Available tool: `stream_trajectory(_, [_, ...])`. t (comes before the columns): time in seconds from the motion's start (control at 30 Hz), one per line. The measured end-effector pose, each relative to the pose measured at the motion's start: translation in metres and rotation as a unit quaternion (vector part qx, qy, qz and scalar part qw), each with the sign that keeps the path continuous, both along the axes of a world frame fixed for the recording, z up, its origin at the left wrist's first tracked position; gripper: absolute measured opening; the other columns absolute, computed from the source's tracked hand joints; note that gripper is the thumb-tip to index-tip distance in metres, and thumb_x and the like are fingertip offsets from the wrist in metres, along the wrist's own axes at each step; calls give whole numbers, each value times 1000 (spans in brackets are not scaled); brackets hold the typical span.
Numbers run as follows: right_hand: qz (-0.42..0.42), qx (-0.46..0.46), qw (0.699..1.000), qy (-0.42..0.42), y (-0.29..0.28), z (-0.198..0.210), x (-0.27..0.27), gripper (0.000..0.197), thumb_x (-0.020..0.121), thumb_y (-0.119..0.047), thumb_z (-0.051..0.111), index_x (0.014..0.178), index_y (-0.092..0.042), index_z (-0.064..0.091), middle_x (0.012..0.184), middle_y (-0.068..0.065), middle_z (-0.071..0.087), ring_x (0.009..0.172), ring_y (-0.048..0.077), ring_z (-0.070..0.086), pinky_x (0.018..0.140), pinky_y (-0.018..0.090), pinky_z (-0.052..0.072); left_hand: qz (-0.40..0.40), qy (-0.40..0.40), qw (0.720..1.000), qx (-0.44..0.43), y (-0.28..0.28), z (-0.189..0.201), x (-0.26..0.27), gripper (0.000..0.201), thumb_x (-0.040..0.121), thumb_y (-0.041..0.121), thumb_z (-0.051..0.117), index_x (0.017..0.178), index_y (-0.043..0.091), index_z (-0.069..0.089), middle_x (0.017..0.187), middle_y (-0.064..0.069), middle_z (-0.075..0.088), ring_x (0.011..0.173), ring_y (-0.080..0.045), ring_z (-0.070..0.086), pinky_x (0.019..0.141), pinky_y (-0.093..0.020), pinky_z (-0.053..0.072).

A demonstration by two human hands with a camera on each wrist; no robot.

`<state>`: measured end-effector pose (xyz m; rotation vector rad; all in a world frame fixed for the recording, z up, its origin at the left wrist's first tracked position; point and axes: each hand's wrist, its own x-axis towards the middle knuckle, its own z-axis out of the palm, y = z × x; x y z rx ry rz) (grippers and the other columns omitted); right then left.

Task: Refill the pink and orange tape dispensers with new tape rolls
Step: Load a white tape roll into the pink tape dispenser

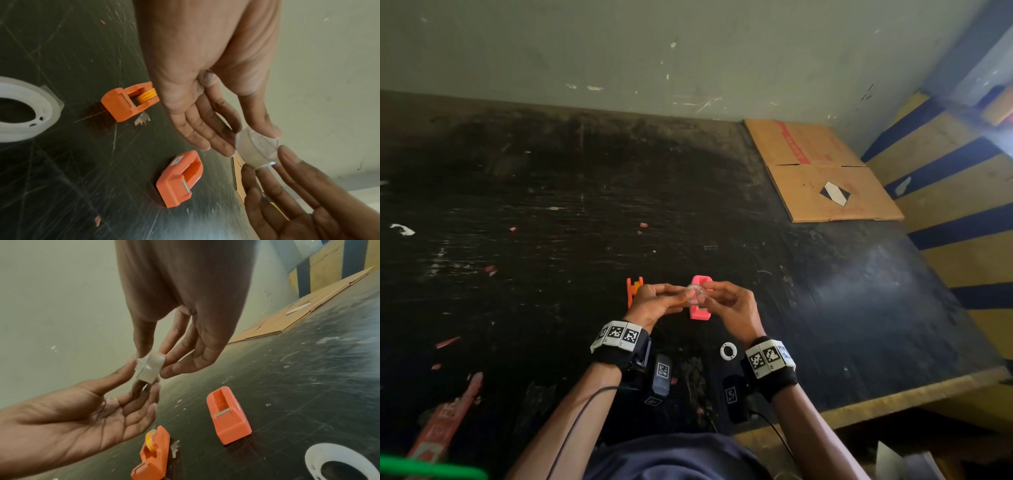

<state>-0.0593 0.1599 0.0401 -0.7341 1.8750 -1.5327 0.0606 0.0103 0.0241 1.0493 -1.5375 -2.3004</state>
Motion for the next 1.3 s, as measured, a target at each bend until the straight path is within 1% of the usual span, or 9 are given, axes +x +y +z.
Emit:
stream_trajectory(0.2, [-17,20,999,-19,-3,-3,0,27,79,-18,85,103,-11,75,90,7,80,88,22,77,81,36,61,23,-17,1000,-1,0,1,1,30,74,15,85,101,3,77,96,-5,80,96,-17,75,91,-34,57])
stream_trajectory(0.47, [-34,56,998,15,-6,-5,1,17,78,-21,85,93,-17,78,88,1,80,86,16,77,83,38,62,36,-44,997,-51,1,-5,-7,28,73,12,86,99,4,79,97,-8,79,98,-19,74,90,-33,58])
stream_trajectory(0.63, [-49,76,994,57,-9,-11,1,15,77,-18,86,90,-19,79,84,-2,80,82,9,76,79,32,61,41,-49,996,-70,2,-6,-10,25,75,10,84,99,3,78,91,-4,78,88,-9,73,72,-13,56])
stream_trajectory(0.77, [-61,88,991,76,-13,-14,0,16,76,-19,87,89,-18,79,81,-3,80,81,7,76,77,28,61,46,-66,994,-74,1,-10,-15,25,76,14,84,99,6,78,92,-1,78,80,1,71,78,-13,53])
stream_trajectory(0.87, [-67,100,988,101,-17,-17,-5,18,75,-21,87,91,-17,78,80,-3,79,78,5,75,73,22,59,43,-65,994,-78,0,-13,-21,25,78,14,83,101,5,78,95,-3,77,71,6,71,62,-3,50])
stream_trajectory(1.0, [-108,123,979,121,-23,-22,-13,15,77,-22,86,88,-16,76,75,-7,76,70,-1,72,64,11,53,-12,-56,991,-123,-4,-17,-29,24,86,12,74,110,12,76,104,-1,76,84,5,69,79,-14,51])
stream_trajectory(1.07, [-133,147,971,133,-27,-27,-20,13,77,-22,86,84,-17,76,72,-9,74,66,-4,69,61,7,50,-52,-82,979,-180,-5,-24,-34,37,86,3,70,121,17,70,109,2,73,92,5,64,90,-22,50])
stream_trajectory(1.13, [-141,168,964,150,-30,-31,-27,11,78,-21,84,81,-16,75,70,-10,72,64,-6,66,59,6,48,-95,-123,954,-258,-5,-34,-37,62,78,5,77,134,20,59,115,0,67,101,-7,62,102,-35,47])
stream_trajectory(1.3, [-128,185,964,144,-34,-47,-36,11,79,-20,84,82,-16,74,75,-3,74,66,2,69,62,10,53,-194,-184,893,-362,0,-60,-43,116,65,22,90,157,25,21,143,-8,48,133,-25,44,112,-37,35])
